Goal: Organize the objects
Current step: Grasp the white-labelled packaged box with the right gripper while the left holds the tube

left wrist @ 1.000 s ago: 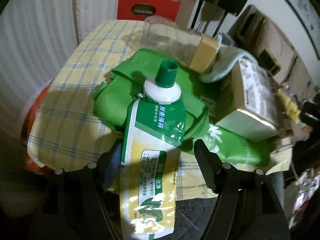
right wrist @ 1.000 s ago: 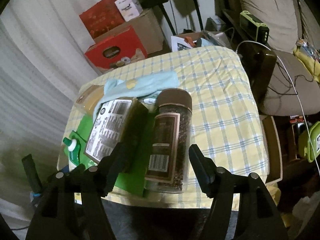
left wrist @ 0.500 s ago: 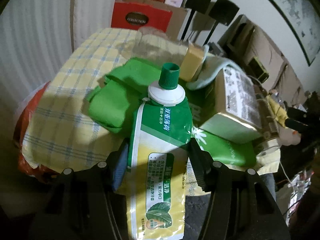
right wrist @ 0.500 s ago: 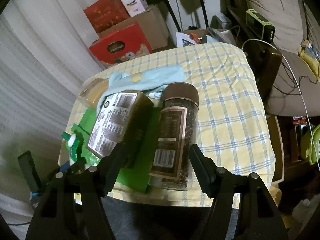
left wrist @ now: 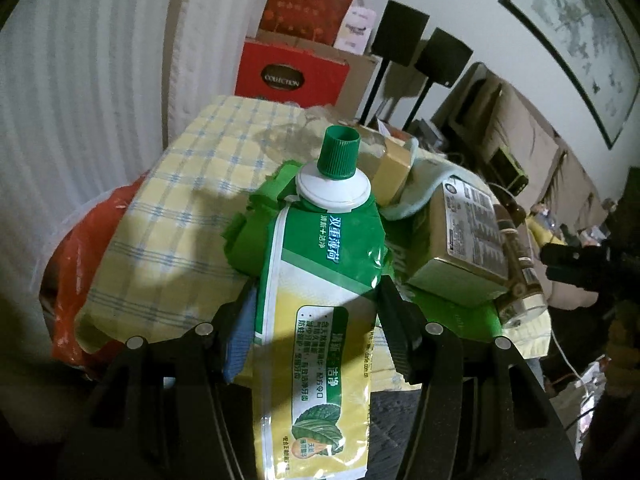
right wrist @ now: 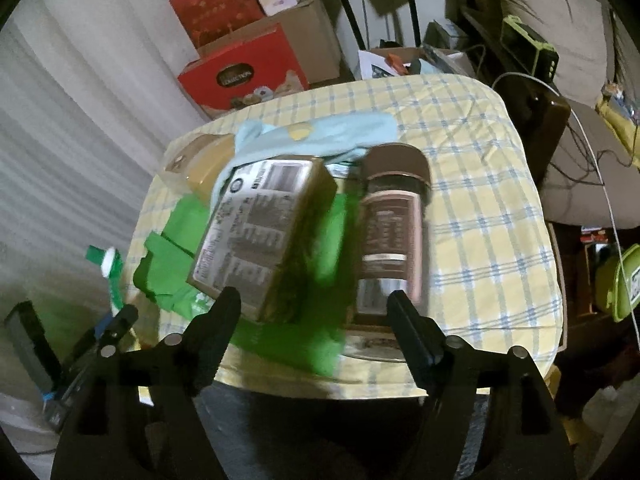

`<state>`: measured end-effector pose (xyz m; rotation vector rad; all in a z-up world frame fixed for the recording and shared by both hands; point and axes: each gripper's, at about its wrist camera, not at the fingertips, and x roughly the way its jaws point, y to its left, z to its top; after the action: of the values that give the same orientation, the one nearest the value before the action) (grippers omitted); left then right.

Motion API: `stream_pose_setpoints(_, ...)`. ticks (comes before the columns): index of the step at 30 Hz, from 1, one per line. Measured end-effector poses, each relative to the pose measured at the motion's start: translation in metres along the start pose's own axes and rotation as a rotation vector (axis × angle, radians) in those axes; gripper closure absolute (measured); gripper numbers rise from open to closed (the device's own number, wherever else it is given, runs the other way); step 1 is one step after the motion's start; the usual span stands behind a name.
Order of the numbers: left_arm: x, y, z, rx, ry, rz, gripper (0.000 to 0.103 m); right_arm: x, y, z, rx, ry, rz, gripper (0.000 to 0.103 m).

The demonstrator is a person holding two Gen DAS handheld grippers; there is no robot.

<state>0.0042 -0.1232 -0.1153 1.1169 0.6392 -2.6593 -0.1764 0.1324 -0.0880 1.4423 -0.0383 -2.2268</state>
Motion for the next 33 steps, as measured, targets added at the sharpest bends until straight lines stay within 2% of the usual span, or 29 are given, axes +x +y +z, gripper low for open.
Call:
stream_pose_setpoints(5, -0.007, 0.003, -0.006, -0.005, -0.013, -0.036, 0.049, 0.022, 0.037, 0.008, -0.049, 0.011, -0.060, 0.018)
stream_pose_setpoints(7, -0.009, 0.002, -0.007, 0.007, -0.015, -0.034, 0.049, 0.034, 0.050, 0.009, -0.042, 0.009, -0.103, 0.011)
stream_pose_setpoints(10, -0.015, 0.007, -0.009, 0.001, -0.029, -0.038, 0.049, 0.058, 0.065, 0.008, -0.018, 0.048, -0.158, 0.010)
stream_pose_setpoints(12, -0.018, 0.010, -0.010, -0.005, -0.037, -0.036, 0.049, 0.071, 0.070, 0.009, -0.004, 0.059, -0.170, 0.010)
stream_pose_setpoints(19, -0.024, 0.026, -0.010, -0.035, -0.052, -0.042, 0.049, 0.097, 0.078, 0.022, 0.059, 0.042, -0.284, 0.000)
stream_pose_setpoints(23, -0.025, 0.030, -0.010, -0.043, -0.059, -0.045, 0.049, 0.110, 0.081, 0.023, 0.038, 0.053, -0.332, 0.000)
stream_pose_setpoints(25, -0.025, 0.031, -0.011, -0.045, -0.059, -0.044, 0.049, 0.119, 0.079, 0.019, 0.018, 0.077, -0.333, 0.000)
stream_pose_setpoints(29, -0.023, 0.031, -0.011, -0.045, -0.056, -0.040, 0.049, 0.117, 0.073, 0.013, 0.014, 0.052, -0.300, 0.002)
stream_pose_setpoints(33, -0.023, 0.029, -0.010, -0.031, -0.055, -0.031, 0.049, 0.113, 0.073, 0.007, -0.057, 0.046, -0.295, 0.004)
